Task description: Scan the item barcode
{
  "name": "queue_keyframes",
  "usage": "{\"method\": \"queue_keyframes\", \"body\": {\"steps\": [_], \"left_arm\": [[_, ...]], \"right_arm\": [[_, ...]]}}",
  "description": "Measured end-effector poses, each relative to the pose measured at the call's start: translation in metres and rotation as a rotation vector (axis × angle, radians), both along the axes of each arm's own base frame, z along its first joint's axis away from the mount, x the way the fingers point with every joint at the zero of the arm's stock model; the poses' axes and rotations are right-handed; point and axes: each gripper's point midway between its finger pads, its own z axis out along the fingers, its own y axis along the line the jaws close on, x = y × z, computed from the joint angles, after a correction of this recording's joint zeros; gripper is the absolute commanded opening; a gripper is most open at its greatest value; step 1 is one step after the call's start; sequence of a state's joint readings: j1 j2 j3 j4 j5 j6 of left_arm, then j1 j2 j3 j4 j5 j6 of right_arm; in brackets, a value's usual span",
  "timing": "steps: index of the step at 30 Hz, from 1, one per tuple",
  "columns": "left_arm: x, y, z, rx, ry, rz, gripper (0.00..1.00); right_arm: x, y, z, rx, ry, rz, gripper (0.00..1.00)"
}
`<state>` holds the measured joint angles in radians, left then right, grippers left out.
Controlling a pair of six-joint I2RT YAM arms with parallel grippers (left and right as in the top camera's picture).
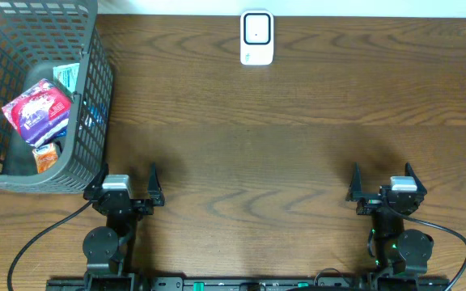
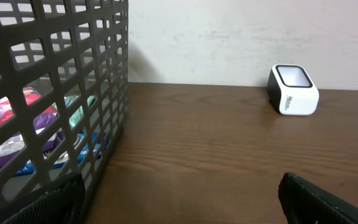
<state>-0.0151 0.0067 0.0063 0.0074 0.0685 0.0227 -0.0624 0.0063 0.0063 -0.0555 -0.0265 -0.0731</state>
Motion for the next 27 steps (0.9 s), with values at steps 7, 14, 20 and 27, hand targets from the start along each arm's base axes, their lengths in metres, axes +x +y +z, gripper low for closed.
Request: {"method": "queue_keyframes", "body": {"steps": [7, 14, 20, 27], "left_arm": [[0.0, 0.004, -0.007, 0.006, 0.033, 0.023, 0.98], [0.0, 0.004, -0.007, 0.006, 0.033, 0.023, 0.98], [0.0, 0.004, -0.007, 0.006, 0.033, 0.023, 0.98], [0.0, 0.004, -0.007, 0.006, 0.033, 0.023, 0.98]], "right_arm": [[0.0, 0.016, -0.004, 0.001, 0.016, 0.068, 0.99], [0.0, 0.017, -0.004, 0.001, 0.017, 0.074, 0.99], [0.0, 0.017, -0.004, 0.001, 0.017, 0.074, 0.99], [0.0, 0.017, -0.004, 0.001, 0.017, 0.074, 0.99]]}}
